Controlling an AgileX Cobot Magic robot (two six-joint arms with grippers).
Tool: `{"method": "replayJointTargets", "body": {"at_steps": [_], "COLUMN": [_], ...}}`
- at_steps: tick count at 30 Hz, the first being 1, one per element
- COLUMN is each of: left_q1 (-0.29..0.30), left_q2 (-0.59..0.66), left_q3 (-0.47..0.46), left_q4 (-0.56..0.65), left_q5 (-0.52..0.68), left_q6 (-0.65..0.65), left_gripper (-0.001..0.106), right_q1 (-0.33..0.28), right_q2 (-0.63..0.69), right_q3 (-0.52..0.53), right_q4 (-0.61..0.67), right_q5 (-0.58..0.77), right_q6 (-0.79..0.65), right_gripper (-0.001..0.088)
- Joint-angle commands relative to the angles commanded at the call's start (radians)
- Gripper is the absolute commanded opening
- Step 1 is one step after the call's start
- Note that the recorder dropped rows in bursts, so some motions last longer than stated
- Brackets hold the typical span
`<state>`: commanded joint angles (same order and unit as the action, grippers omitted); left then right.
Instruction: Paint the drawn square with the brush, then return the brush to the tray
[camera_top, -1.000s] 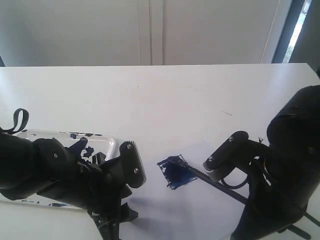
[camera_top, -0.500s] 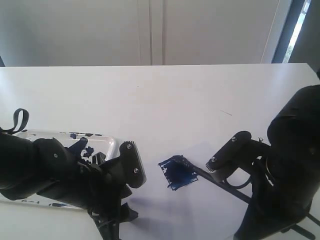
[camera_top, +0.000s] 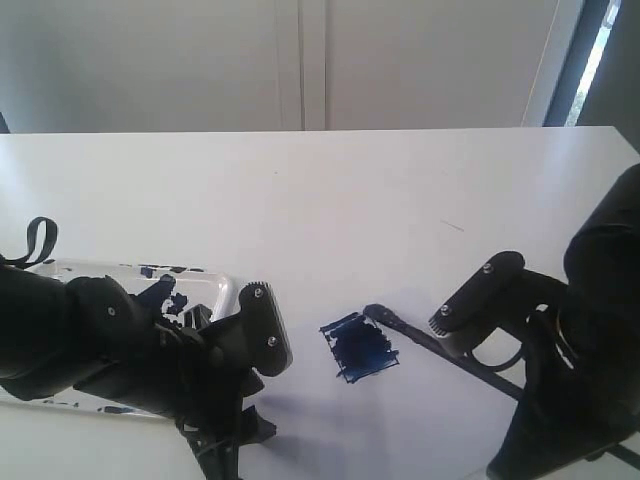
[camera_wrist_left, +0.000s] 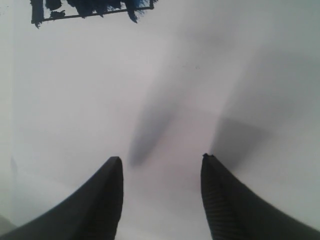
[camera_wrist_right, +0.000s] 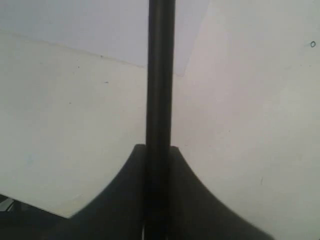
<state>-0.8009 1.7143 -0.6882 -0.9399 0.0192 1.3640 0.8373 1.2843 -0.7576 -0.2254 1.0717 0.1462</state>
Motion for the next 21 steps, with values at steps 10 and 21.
{"method": "replayJointTargets", "body": {"at_steps": [10,21], "left_q1": [0.000,0.000], "left_q2": [0.000,0.000], "left_q3": [0.000,0.000], "left_q4": [0.000,0.000], "left_q5": [0.000,0.000], "left_q6": [-0.002,-0.003], "left_gripper": [0.054,0.054], "right_q1": [0.000,0.000], "right_q2": [-0.011,0.004], "right_q3": [0.000,0.000], "right_q4": [0.192,0.185], "right_q5": [-0.042,-0.039], "right_q6": [-0.146,-0.146], "right_gripper": [0.0000,0.0000]}}
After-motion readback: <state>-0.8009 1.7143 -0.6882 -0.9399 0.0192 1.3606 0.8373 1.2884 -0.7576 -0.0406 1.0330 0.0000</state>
